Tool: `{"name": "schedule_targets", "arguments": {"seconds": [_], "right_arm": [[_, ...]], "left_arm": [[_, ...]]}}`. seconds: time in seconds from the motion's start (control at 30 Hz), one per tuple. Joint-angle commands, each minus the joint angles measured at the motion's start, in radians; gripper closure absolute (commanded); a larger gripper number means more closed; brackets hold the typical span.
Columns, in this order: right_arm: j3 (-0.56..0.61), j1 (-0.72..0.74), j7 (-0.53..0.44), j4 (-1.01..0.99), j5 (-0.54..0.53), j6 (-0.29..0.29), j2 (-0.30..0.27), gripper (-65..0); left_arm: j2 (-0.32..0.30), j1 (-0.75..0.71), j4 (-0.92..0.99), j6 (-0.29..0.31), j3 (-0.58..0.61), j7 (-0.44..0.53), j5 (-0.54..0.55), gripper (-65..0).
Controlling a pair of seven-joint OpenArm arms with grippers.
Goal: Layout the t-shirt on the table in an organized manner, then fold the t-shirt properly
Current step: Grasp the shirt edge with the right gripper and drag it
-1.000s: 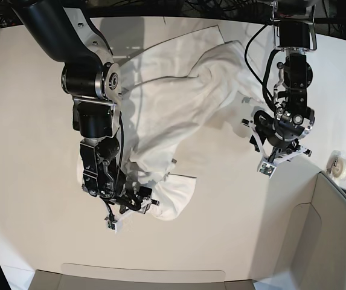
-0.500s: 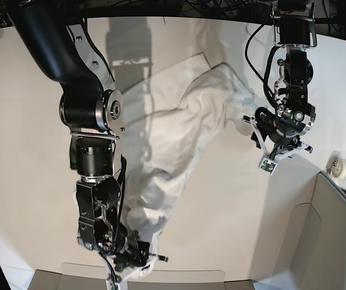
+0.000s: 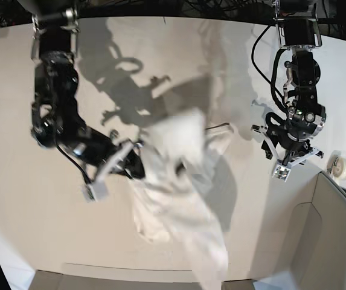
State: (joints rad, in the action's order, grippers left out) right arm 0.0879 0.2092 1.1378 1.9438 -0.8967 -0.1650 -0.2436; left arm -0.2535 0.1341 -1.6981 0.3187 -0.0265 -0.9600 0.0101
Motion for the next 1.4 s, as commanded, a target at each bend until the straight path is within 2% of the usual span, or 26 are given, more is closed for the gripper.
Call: {"name": "schedule_targets", "arguments": {"seconds": [0.0,0.07,0.17,0.23,0.33,0.43,0.57,0.67,0.77,0.87,0.93,1.03,1.17,1.27,1.37], "right_arm": [[-0.04,-0.029,-0.078,0.079,-0.048,-0.021,-0.021,0.0],[-0.185,-0.192,-0.081,0.099,-0.025,-0.029,-0.076,0.0],[-0.452,-0.385,-0.124,0.088,0.024,-0.032,-0.079,0.0],[-0.577,-0.474,-0.166,0.087,0.066,-0.032,-0.07,0.0],[-0.666,-0.546,-0.193,0.087,0.118,-0.032,-0.041,0.0],[-0.673,-0.572,-0.193,0.078,0.189,-0.032,-0.035,0.0],[-0.618,-0.577,-0.198,0.059,0.331,-0.032,0.005,0.0],[-0.546,-0.571,-0.198,0.061,0.437,-0.032,0.02,-4.7],[-0.465,-0.571,-0.199,0.067,0.528,-0.032,0.026,-6.3],[-0.386,-0.583,-0.193,0.067,0.598,-0.032,0.013,-2.5],[-0.323,-0.606,-0.193,0.067,0.666,-0.032,0.002,0.0],[-0.221,-0.624,-0.193,0.067,0.746,-0.032,-0.004,0.0],[-0.076,-0.615,-0.193,0.067,0.816,-0.028,-0.001,0.0],[0.006,-0.583,-0.193,0.064,0.83,-0.023,0.0,0.0],[0.037,-0.566,-0.193,0.062,0.83,-0.023,0.01,0.0]], "left_arm": [[-0.011,0.016,-0.017,-0.005,-0.002,0.016,-0.006,-25.0],[-0.014,0.016,0.007,-0.005,0.009,0.016,-0.006,-25.0],[-0.014,0.016,0.02,-0.005,0.04,0.022,-0.006,-25.0],[-0.014,0.005,0.02,-0.005,0.063,0.023,-0.006,-25.0],[-0.011,-0.029,0.017,-0.005,0.079,0.026,-0.006,-25.0],[-0.01,-0.038,0.017,-0.005,0.092,0.028,-0.006,-25.0],[-0.008,-0.038,0.014,-0.005,0.083,0.025,0.001,-25.0],[-0.014,-0.038,-0.02,-0.005,0.046,-0.004,0.09,-25.0],[-0.014,-0.037,-0.093,-0.002,-0.063,-0.132,0.23,-25.0],[-0.013,-0.031,-0.173,0.089,-0.175,-0.336,0.42,-25.0],[-0.01,-0.037,-0.198,0.135,-0.232,-0.436,0.545,-25.0],[-0.01,-0.096,-0.205,0.135,-0.241,-0.436,0.715,-24.9],[-0.011,-0.193,-0.218,0.133,-0.123,-0.436,0.835,-23.9],[-0.008,-0.235,-0.247,0.133,0.032,-0.436,0.841,-20.8],[-0.008,-0.239,-0.247,0.132,0.156,-0.436,0.841,-19.7]]}}
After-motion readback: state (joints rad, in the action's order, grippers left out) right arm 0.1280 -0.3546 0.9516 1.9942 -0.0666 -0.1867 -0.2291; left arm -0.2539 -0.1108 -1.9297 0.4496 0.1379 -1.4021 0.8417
